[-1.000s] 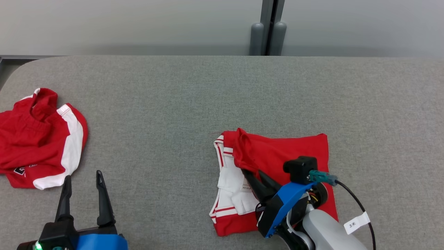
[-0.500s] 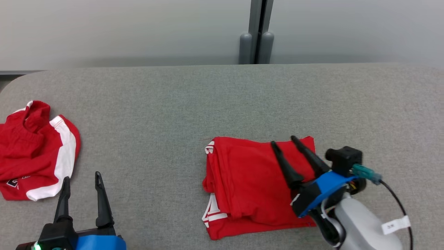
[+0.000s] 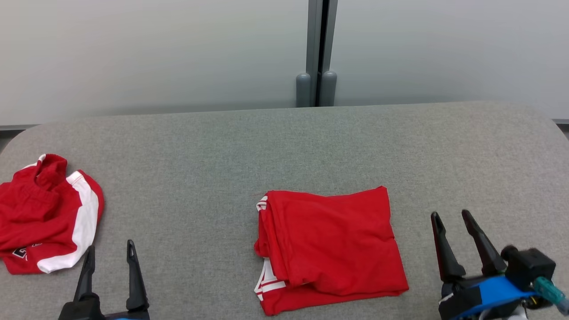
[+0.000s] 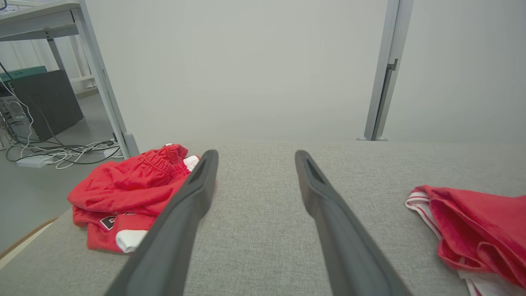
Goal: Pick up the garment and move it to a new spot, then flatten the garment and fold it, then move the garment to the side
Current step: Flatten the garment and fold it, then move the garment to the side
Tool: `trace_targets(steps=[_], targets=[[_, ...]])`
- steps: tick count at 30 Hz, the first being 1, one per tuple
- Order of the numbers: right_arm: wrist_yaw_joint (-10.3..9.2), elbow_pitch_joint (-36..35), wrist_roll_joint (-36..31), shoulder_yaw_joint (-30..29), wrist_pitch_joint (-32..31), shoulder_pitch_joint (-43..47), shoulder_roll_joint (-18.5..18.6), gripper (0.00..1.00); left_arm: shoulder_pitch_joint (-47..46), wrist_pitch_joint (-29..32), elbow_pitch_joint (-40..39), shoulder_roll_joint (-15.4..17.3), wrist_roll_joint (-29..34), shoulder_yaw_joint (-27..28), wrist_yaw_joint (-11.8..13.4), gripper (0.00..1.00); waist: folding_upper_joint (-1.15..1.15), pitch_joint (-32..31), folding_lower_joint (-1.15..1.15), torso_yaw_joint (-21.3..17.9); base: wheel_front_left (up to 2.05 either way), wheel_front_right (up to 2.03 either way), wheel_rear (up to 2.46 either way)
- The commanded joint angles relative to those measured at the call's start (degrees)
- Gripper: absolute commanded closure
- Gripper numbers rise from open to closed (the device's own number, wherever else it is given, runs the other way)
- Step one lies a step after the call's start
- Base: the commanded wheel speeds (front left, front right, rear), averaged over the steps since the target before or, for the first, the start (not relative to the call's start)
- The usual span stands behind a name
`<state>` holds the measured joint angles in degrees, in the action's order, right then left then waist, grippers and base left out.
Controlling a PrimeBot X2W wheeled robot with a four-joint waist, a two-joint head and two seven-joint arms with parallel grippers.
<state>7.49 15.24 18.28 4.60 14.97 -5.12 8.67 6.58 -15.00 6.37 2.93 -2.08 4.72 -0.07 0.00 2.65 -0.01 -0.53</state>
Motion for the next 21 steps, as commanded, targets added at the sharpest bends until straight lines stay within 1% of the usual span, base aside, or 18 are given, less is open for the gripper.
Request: trace_targets(steps=[1,8,17,21], targets=[[0.01,-0.79,-1.18,-0.95,0.3,2.06,-0.56,0.0,0.31,-0.26,0.21,-0.02,0.33,-0.05,-0.48,0.0,0.0,-0.43,0.01,-0.04,0.0,0.0,0.0],[0.01,-2.9,-4.8,-3.61,0.3,8.07,-3.76,0.0,2.06,-0.26,1.7,0.76,1.82,-0.92,-0.63,0.0,0.0,-2.39,0.01,0.41,0.0,0.0,0.0],[0.01,-2.4,-8.11,-4.55,0.31,9.53,-5.18,0.0,1.43,-0.26,3.12,1.31,0.96,-1.15,-1.26,0.0,0.0,-3.77,0.01,1.47,0.0,0.0,0.0],[0.01,-1.84,-8.95,-4.15,-0.4,8.77,-5.44,0.0,0.13,-0.21,4.37,1.82,0.13,-1.55,-2.14,0.0,0.0,-4.09,0.01,1.85,0.0,0.0,0.0]])
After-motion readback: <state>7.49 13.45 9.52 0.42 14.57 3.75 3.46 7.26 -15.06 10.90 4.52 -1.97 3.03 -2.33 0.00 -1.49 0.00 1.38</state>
